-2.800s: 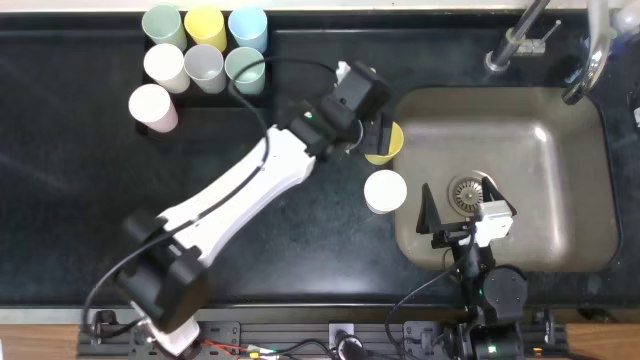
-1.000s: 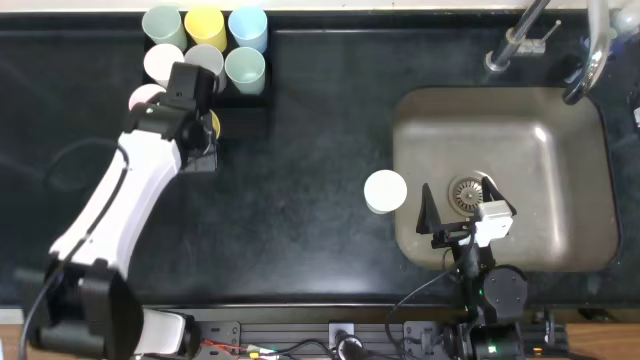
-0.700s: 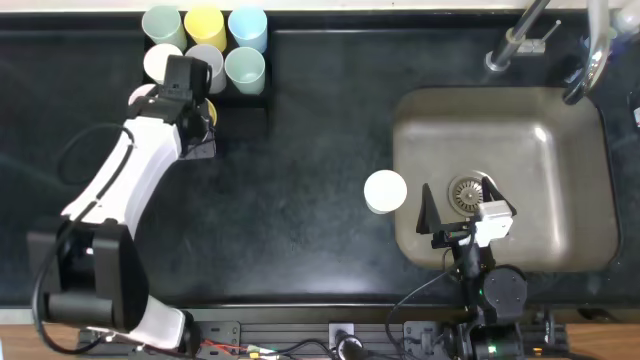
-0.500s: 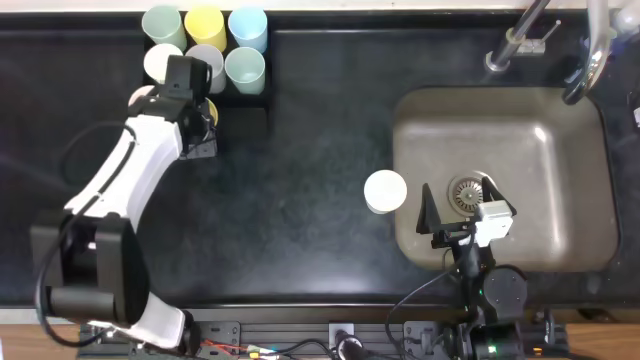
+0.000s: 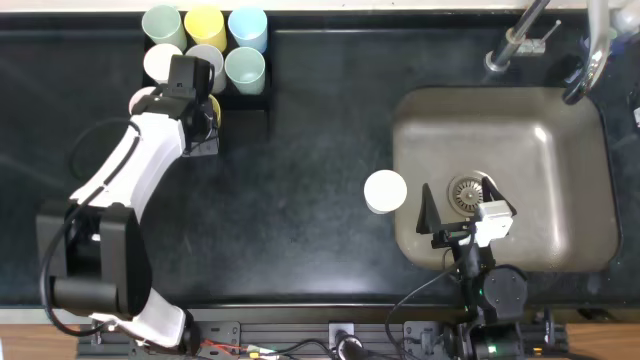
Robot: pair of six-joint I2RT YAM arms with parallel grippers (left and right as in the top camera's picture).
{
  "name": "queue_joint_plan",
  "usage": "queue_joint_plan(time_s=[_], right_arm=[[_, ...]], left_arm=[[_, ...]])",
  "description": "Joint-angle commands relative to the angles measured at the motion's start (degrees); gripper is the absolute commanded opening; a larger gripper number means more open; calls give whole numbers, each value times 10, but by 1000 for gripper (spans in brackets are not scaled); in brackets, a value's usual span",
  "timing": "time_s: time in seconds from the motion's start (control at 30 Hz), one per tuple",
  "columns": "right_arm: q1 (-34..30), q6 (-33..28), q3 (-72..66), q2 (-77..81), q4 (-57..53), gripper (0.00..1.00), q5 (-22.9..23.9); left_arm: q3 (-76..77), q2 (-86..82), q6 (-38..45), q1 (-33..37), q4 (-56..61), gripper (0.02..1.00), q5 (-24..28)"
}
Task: Store Cups
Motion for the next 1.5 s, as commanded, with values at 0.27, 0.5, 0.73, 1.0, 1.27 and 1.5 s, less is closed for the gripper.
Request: queue_joint_plan(time_s=[0.27,0.5,0.73,1.0,1.27,1.5], right_arm=[[1,2,-8,-6,3,998,3],[1,2,-8,-6,3,998,3],[1,2,-8,-6,3,996,2],[1,2,-8,-6,3,998,2],[1,2,-8,-6,3,996,2],[1,2,-8,-6,3,998,2]], left_arm=[[5,-45,1,3,-14,345,-22],[5,-78,1,4,-18,338,-31],[5,-106,2,5,-23,310,-29],[5,-212,2,5,-44,382,-31],[-24,-372,144,5,-12,544,-95],[-215,-574,614,33,265,623,-40]])
